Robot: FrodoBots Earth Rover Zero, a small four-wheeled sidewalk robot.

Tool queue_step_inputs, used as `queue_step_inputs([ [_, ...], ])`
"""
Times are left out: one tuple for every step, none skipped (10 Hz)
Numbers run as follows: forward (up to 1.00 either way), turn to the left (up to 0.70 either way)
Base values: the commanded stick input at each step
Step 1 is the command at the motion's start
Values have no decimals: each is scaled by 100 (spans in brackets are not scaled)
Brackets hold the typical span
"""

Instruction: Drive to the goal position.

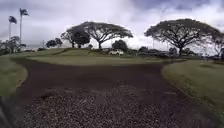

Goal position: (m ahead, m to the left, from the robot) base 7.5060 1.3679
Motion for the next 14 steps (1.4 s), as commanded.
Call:
queue_step_inputs([
  [50,0],
  [50,0],
  [50,0],
  [50,0],
  [50,0],
  [50,0],
  [50,0],
  [50,0],
  [50,0],
  [50,0],
  [50,0],
  [50,0],
  [50,-12],
  [50,-48],
])
